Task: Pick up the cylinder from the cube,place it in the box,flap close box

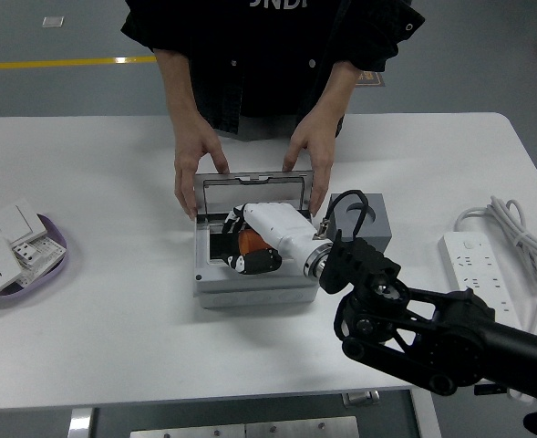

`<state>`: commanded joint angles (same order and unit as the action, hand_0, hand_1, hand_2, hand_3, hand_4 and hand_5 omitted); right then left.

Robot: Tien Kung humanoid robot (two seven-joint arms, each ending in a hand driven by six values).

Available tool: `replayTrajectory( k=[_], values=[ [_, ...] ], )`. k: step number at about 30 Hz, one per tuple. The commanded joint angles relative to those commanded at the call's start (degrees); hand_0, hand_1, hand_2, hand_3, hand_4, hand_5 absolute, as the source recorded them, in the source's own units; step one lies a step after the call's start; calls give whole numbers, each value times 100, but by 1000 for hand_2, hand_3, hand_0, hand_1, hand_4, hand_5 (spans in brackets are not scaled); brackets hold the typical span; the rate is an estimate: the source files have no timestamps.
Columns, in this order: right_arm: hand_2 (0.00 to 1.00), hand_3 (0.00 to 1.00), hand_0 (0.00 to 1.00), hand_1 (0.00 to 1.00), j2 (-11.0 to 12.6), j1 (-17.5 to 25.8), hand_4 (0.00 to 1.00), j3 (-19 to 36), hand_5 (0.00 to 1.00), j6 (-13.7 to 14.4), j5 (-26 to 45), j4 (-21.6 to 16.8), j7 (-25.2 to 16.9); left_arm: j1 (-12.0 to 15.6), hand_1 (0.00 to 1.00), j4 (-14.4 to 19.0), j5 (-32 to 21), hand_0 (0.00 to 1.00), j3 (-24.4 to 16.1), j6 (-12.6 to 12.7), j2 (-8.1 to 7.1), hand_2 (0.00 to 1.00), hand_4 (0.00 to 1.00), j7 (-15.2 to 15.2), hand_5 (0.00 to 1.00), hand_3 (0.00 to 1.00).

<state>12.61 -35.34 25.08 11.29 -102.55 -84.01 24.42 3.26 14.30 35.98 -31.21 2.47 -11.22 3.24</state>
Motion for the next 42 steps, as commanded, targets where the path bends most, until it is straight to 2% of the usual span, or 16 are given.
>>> replayTrajectory(
  k=[4,5,10,11,14,16,17,20,26,30,34,38,42],
  values=[
    [653,657,750,631,76,81,777,196,331,117,453,-188,-193,-14,621,4,-4,596,4,-4,0,612,677,2,227,631],
    [645,677,762,628,106,107,864,261,379,141,563,-262,-245,-17,622,5,-5,596,5,-5,-1,611,670,2,225,630],
    [645,677,762,628,374,222,864,590,379,220,1230,-766,-510,-24,622,12,-13,596,11,-13,-6,611,670,9,225,630],
    [646,670,757,630,438,225,833,636,359,221,1356,-867,-549,-24,620,11,-16,597,16,-13,-9,610,659,10,226,630],
    [646,670,757,630,617,148,833,778,359,247,1754,-1180,-639,-24,620,9,-32,597,45,-14,-24,610,659,13,226,630],
    [646,670,757,630,676,28,833,846,359,279,1936,-1240,-665,-29,620,9,-39,597,62,-15,-34,610,659,13,226,630],
    [645,666,752,627,694,-49,864,869,394,291,1983,-1221,-671,-34,621,10,-40,597,68,-17,-38,610,654,14,227,629],
    [645,666,752,627,718,-327,864,875,394,329,2105,-1007,-701,-54,621,14,-38,597,82,-22,-53,610,654,13,227,629],
    [643,662,750,623,635,-924,867,605,418,408,2566,-213,-853,-77,622,12,-71,597,147,-25,-65,610,647,18,224,629],
    [639,657,750,623,529,-1170,867,344,426,475,2860,368,-975,-93,622,11,-87,597,187,-24,-74,611,647,19,222,630],
    [639,657,750,623,476,-1229,867,141,426,532,3042,809,-1056,-123,622,20,-73,597,182,-28,-78,611,647,19,222,630],
    [637,656,749,623,520,-1184,865,7,429,560,3064,862,-1071,-133,622,24,-62,597,172,-28,-69,611,647,24,222,630],
    [634,655,746,617,695,-1026,863,-26,434,577,2928,537,-1028,-129,622,20,-62,597,151,-23,-57,611,648,29,223,630]
  ],
)
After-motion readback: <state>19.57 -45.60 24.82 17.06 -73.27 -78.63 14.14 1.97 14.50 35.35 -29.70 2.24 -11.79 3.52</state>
